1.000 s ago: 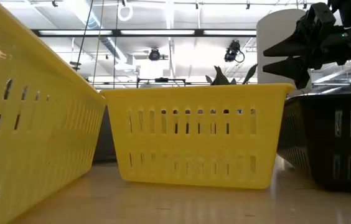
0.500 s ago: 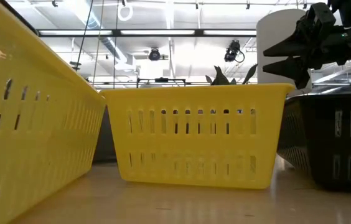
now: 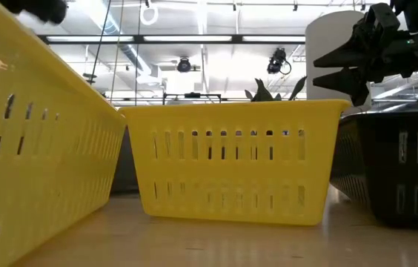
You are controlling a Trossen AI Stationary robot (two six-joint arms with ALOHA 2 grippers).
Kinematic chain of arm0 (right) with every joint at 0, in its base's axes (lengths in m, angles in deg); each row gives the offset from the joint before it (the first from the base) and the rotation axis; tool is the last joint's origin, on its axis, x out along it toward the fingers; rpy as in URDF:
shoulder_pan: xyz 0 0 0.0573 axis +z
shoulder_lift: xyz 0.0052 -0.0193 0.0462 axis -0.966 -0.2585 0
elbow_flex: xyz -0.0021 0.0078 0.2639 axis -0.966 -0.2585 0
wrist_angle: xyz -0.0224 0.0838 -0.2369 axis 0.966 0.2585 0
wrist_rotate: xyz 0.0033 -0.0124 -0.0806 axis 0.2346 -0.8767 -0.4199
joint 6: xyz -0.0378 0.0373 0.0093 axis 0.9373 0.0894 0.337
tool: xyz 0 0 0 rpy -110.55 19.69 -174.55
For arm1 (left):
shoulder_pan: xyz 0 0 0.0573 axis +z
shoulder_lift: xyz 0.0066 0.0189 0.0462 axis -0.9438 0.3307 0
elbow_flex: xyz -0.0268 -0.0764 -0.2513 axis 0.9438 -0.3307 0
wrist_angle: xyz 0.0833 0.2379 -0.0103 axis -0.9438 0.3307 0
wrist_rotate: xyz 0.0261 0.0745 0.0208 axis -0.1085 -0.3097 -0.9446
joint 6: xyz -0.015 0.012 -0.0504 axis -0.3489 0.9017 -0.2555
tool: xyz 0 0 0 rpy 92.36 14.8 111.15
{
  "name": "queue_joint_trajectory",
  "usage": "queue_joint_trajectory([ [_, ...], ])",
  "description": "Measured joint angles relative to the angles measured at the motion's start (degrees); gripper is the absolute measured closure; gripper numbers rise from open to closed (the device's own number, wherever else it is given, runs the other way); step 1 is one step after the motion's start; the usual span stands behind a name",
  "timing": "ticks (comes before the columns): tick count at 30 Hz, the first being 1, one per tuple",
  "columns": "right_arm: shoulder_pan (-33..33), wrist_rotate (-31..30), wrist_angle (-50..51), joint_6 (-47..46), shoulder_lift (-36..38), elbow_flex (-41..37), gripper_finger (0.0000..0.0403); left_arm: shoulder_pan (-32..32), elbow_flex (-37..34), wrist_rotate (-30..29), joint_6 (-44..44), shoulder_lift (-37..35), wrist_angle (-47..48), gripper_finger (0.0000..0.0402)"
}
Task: Stack baskets on shelf by color
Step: Stack the bottom left transparent black bin on top of the middle transparent black bin
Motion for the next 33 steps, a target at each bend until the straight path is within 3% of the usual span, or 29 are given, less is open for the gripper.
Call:
queue_joint_trajectory([
  [6, 0.0, 0.0, 0.0, 0.0, 0.0, 0.0, 0.0182, 5.4, 7.7, -0.7, 13.7, 0.0, 5.8, 0.0397],
  [15, 0.0, 0.0, 0.0, 0.0, 0.0, 0.0, 0.0182, 15.7, 16.0, -5.9, 32.3, 0.0, 5.0, 0.0397],
  [24, 0.0, 0.0, 0.0, 0.0, 0.0, 0.0, 0.0182, 21.1, 21.1, -7.1, 47.0, 0.0, -6.0, 0.0395],
  [33, 0.0, 0.0, 0.0, 0.0, 0.0, 0.0, 0.0182, 23.3, 21.7, -7.9, 57.4, 0.2, -17.4, 0.0394],
])
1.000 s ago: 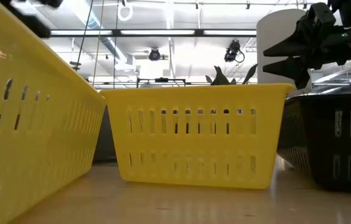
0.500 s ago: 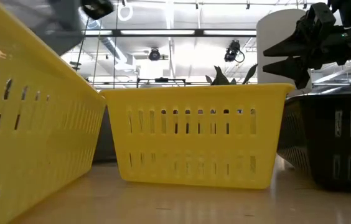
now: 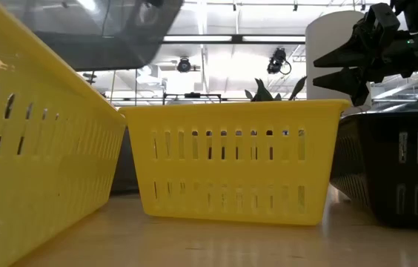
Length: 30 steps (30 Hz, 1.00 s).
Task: Stack baskets on shelf by color
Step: Stack the bottom left transparent black bin on top of the middle transparent black bin
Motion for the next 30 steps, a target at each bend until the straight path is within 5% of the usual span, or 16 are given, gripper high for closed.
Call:
queue_joint_trajectory([
  [6, 0.0, 0.0, 0.0, 0.0, 0.0, 0.0, 0.0182, 0.0, 0.0, -2.7, 8.6, 1.2, -0.9, 0.0394],
  [30, 0.0, 0.0, -1.2, 0.0, 0.0, 0.0, 0.0182, -0.5, -2.6, -7.1, 11.6, 13.5, 3.3, 0.0373],
])
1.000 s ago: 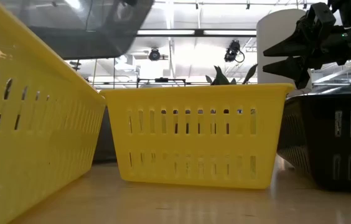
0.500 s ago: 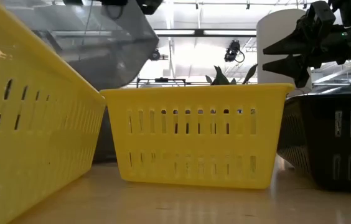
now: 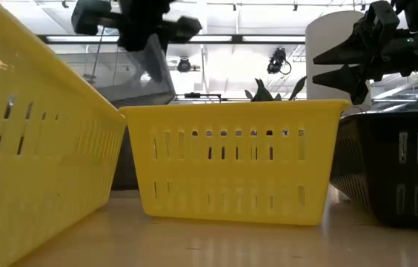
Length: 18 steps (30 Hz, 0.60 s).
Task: Stack baskets on shelf by color
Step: Stack the bottom left transparent black bin on top of the middle transparent black bin, then stack the right transparent black bin on top of the transparent black stacked bins
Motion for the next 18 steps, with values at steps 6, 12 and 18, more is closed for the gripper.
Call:
queue_joint_trajectory([
  [6, 0.0, 0.0, 0.0, 0.0, 0.0, 0.0, 0.0182, -0.6, 0.0, 2.6, 1.8, 1.7, 1.8, 0.0337],
  [12, 0.0, 0.0, 0.0, 0.0, 0.0, 0.0, 0.0182, -0.8, 0.0, 3.6, 1.1, 1.7, 1.8, 0.0278],
  [18, 0.0, 0.0, 0.0, 0.0, 0.0, 0.0, 0.0182, -0.7, 0.0, 2.9, -0.3, 1.7, -1.7, 0.0240],
])
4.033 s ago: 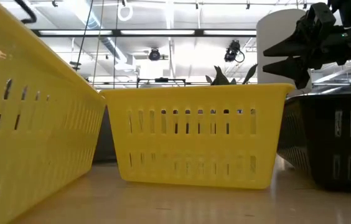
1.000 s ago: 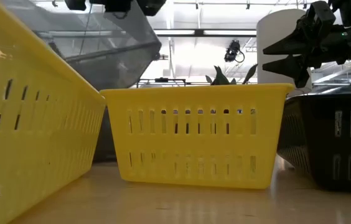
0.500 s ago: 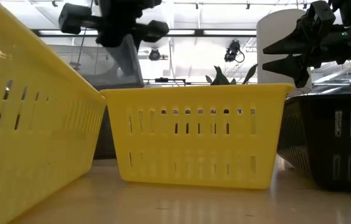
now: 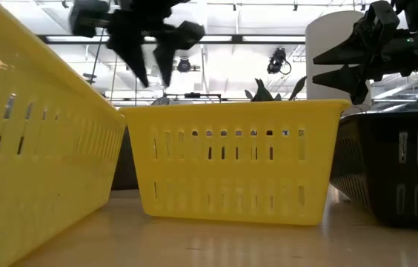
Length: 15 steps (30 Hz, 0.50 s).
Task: Stack baskets on shelf by color
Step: Stack the right transparent black bin on top of the transparent black stacked bins
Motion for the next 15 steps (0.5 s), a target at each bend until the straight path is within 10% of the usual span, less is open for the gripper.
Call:
queue_joint_trajectory([
  [15, 0.0, 0.0, -0.6, 0.0, -0.1, 0.0, 0.0182, 3.3, 0.0, -1.9, -12.7, 4.0, -16.3, 0.0242],
])
